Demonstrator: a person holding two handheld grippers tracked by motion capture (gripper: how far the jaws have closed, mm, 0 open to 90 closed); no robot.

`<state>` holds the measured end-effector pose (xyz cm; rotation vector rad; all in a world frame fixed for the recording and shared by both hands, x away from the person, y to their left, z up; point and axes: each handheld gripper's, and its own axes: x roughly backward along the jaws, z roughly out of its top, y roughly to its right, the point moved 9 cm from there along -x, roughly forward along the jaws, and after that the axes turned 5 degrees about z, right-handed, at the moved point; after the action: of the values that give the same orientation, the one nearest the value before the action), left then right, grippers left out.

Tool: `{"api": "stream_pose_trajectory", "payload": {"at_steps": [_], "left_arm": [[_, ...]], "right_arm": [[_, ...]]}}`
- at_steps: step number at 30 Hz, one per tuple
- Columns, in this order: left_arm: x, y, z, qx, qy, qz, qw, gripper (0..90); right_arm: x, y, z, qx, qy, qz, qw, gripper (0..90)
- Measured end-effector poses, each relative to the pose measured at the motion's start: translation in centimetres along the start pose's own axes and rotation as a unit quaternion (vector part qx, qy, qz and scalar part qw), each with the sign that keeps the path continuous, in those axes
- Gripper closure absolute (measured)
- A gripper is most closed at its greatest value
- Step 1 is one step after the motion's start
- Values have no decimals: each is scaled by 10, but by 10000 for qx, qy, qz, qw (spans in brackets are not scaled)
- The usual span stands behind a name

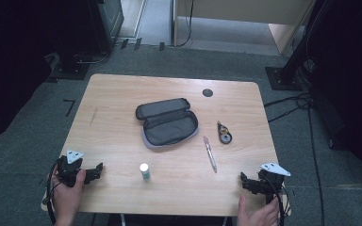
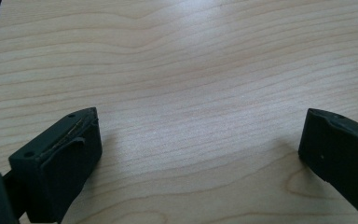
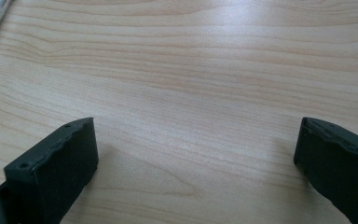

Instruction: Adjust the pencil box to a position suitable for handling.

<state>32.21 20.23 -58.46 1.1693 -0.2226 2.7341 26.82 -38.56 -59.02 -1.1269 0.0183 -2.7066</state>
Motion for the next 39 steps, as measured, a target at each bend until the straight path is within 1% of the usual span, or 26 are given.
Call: {"api": "stream_pose_trajectory", "payload": {"at_steps": [3, 5, 6, 9, 11, 12, 13, 14, 16, 17, 18, 19, 23, 26, 27, 28, 29, 30, 33, 34, 35, 36, 37, 38, 39], "left_arm": [[0, 0, 0, 45, -2, 40, 10000, 0], [1, 0, -1, 22, -12, 31, 10000, 0], [3, 0, -2, 17, -77, 32, 10000, 0], [4, -1, -2, 87, -98, 88, 9999, 0], [6, 1, 1, 197, -21, -5, 9998, 0], [6, 1, 1, 197, -21, -5, 9998, 0], [7, 3, 5, 279, 51, -110, 9995, 0], [7, 3, 5, 279, 51, -110, 9995, 0], [10, 6, 11, 418, 144, -253, 9987, 0], [13, 7, 16, 446, 223, -302, 9983, 0], [13, 7, 16, 446, 223, -302, 9983, 0], [16, 11, 22, 508, 301, -388, 9975, 0], [19, 19, 34, 433, 406, -485, 9971, 0], [19, 27, 44, 435, 462, -599, 9962, 0], [19, 27, 44, 435, 462, -599, 9962, 0], [18, 33, 51, 386, 487, -639, 9960, 0], [18, 33, 51, 386, 487, -639, 9960, 0], [17, 38, 59, 370, 508, -684, 9957, 0], [13, 45, 70, 375, 507, -748, 9952, 3], [13, 45, 70, 375, 507, -748, 9952, 14], [10, 50, 78, 399, 521, -773, 9949, 23], [10, 50, 78, 399, 521, -773, 9949, 28], [8, 54, 83, 392, 544, -799, 9945, 28], [7, 58, 87, 353, 556, -821, 9944, 33], [5, 64, 93, 285, 567, -862, 9943, 41]], "right_arm": [[0, 0, 0, 4, 0, 3, 10000, 0], [0, 0, 0, 1, 1, 0, 10000, 0], [0, 0, 0, 2, 1, 2, 10000, 0], [0, 0, 0, 0, 0, 2, 10000, 0], [0, 0, 0, 1, 1, 1, 10000, 0], [0, 0, 0, 1, 1, 1, 10000, 0], [0, 0, 0, 1, 1, 2, 10000, 0], [0, 0, 0, 1, 1, 2, 10000, 0], [0, 0, 0, 0, -1, 2, 10000, 0], [0, 0, 0, -1, 0, 2, 10000, 0], [0, 0, 0, 1, 0, 3, 10000, 0], [0, 0, 0, 0, 0, 3, 10000, 0], [0, 0, 0, -3, 1, 1, 10000, 0], [0, 0, 0, 1, 0, 3, 10000, 0], [0, 0, 0, -1, -1, 3, 10000, 0], [0, 0, 0, 2, 1, 3, 10000, 0], [0, 0, 0, 2, 1, 3, 10000, 0], [0, 0, 0, 1, 1, 3, 10000, 0], [0, 0, 0, -2, -1, 4, 10000, 0], [0, 0, 0, -3, 0, 3, 10000, 0], [0, 0, 0, 2, 0, 3, 10000, 0], [0, 0, 0, -1, -1, 3, 10000, 0], [0, 0, 0, -1, -1, 3, 10000, 0], [0, 0, 0, 1, 1, 4, 10000, 0], [0, 0, 0, -1, -1, 3, 10000, 0]]}}
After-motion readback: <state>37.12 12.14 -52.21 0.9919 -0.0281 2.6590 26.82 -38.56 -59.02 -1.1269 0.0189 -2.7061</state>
